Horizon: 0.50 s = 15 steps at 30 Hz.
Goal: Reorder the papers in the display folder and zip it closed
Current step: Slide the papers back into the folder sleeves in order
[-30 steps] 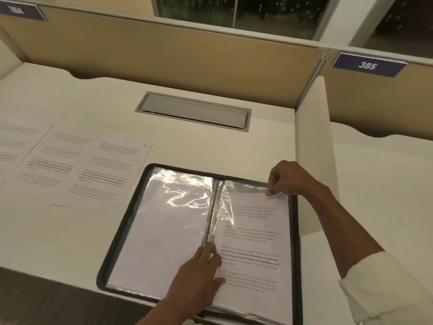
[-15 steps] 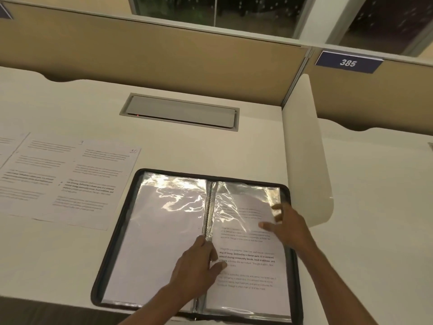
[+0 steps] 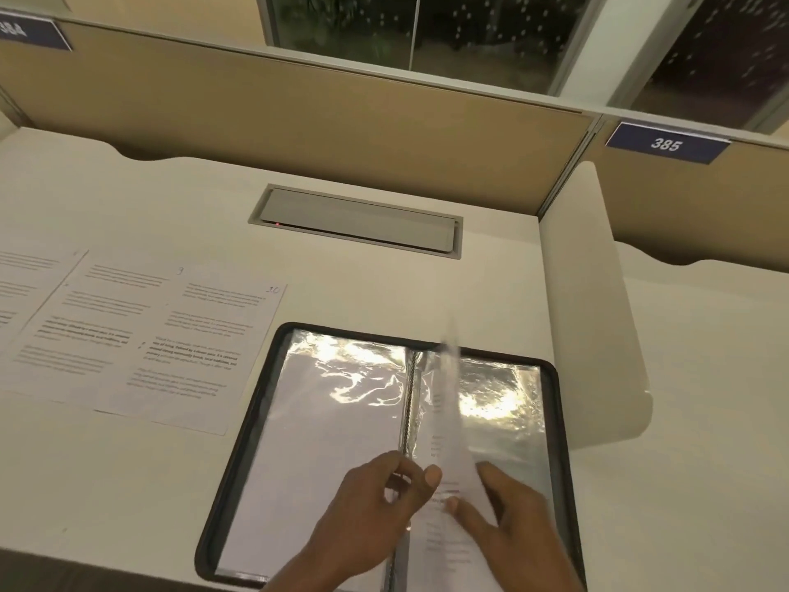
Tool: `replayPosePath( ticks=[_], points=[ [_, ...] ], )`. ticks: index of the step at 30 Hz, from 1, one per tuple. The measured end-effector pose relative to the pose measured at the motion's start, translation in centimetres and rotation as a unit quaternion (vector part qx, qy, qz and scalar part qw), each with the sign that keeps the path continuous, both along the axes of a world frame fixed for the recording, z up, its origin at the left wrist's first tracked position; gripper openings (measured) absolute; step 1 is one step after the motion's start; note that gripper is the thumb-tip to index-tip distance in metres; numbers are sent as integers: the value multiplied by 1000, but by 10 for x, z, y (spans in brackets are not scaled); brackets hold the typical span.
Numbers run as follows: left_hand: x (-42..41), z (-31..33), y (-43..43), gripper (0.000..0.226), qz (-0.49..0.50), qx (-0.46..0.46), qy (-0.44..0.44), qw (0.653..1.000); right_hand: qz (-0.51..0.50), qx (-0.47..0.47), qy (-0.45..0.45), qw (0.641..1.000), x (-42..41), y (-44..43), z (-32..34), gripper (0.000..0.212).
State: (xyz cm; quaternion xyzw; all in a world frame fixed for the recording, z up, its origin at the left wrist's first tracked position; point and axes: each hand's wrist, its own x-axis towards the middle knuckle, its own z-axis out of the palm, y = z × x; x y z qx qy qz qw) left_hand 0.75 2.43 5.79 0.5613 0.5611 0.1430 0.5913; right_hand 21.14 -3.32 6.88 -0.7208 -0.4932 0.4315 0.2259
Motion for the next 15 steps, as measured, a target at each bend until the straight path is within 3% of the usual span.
replayPosePath(
  ticks=[3, 8, 12, 15],
  points=[
    [-16, 22, 12, 84, 43, -19, -3, 999, 35, 54, -13, 998, -50, 16, 10, 15],
    [-59, 37, 32, 81, 85, -1, 106, 991, 63, 69, 39, 995, -122, 42, 13, 41],
    [-99, 14, 45, 48, 129, -22, 143, 981, 122, 39, 78, 989, -164, 50, 2, 76],
    [-125, -15, 51, 27, 91, 6, 243, 966, 217, -28, 42, 975, -182, 55, -22, 63]
  ],
)
